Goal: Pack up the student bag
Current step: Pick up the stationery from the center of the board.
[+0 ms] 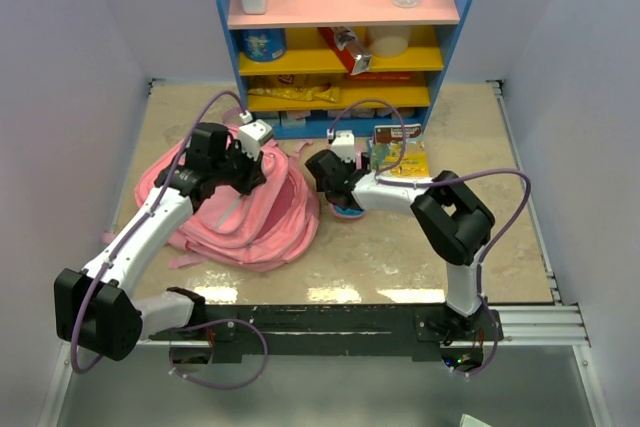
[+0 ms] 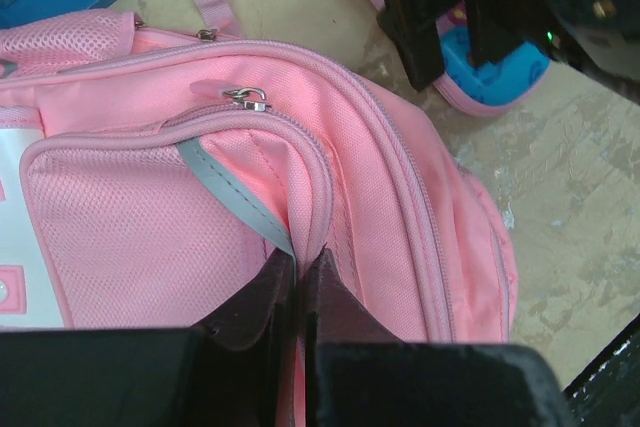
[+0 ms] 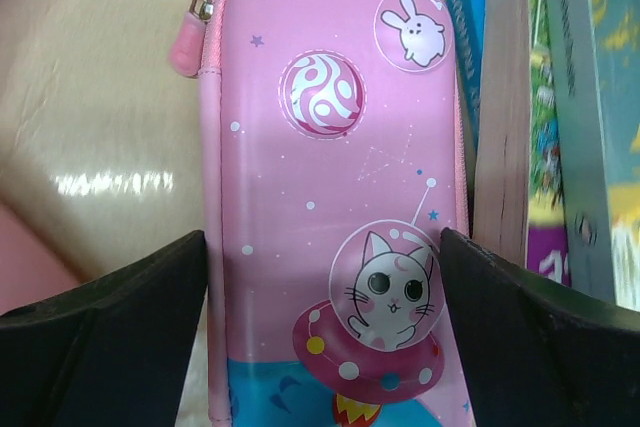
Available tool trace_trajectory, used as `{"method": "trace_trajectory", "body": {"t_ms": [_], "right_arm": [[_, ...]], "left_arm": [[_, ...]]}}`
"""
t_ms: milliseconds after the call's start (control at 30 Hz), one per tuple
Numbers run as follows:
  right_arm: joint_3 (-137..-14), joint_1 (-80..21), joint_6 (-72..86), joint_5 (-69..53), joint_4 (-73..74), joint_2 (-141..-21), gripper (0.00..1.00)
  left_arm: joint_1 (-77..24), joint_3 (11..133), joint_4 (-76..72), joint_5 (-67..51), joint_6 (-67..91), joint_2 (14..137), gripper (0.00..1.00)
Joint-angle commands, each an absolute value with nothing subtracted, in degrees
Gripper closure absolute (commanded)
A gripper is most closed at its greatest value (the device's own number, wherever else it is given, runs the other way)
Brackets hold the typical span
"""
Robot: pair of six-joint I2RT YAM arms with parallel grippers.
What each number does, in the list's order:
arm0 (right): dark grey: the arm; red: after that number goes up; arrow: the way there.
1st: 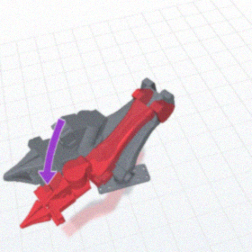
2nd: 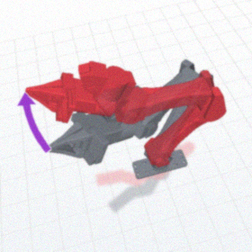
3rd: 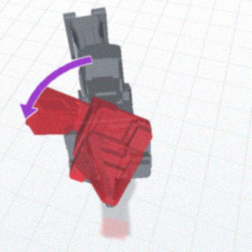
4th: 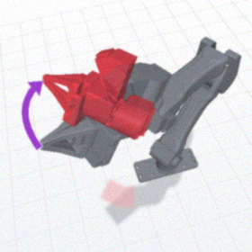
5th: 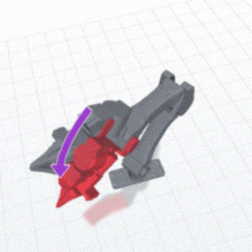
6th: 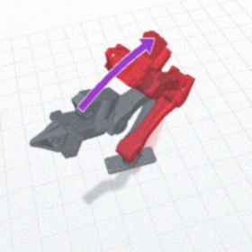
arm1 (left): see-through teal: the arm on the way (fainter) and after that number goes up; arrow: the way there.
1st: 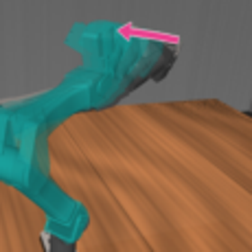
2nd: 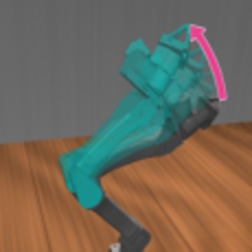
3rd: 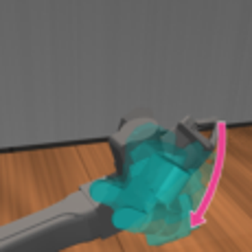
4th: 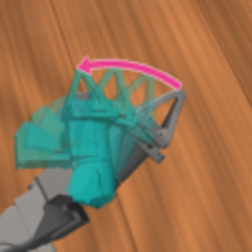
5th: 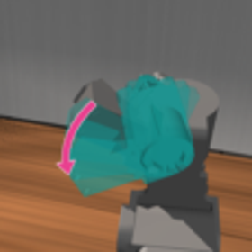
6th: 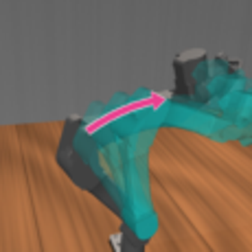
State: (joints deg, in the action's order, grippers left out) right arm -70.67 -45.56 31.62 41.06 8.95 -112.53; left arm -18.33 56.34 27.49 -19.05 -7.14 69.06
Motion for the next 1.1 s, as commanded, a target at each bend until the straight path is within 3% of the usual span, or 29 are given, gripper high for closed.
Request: {"method": "trace_trajectory", "body": {"t_ms": [0, 267, 367, 567, 1067], "right_arm": [[-60.3, -49.8, 41.7, 30.1, 11.5, -112.5, 0.10], [-59.1, -60.5, 46.3, 31.0, 15.5, -108.8, 0.07], [-59.9, -60.5, 44.7, 33.1, 18.9, -103.5, 0.01], [-64.6, -59.8, 40.0, 36.4, 23.4, -97.9, 0.01], [-44.8, -50.5, 38.8, 19.2, 6.4, -80.4, 0.01]], "left_arm": [[-17.7, 57.1, 21.8, -20.0, -9.8, 65.6, 1.00], [-17.8, 57.0, 22.4, -19.4, -10.3, 64.5, 1.00], [-17.7, 56.5, 22.4, -19.3, -10.4, 64.2, 1.00], [-17.8, 56.9, 22.6, -19.2, -10.5, 63.7, 1.00], [-17.8, 55.7, 22.9, -18.3, -11.7, 62.4, 1.00]]}}
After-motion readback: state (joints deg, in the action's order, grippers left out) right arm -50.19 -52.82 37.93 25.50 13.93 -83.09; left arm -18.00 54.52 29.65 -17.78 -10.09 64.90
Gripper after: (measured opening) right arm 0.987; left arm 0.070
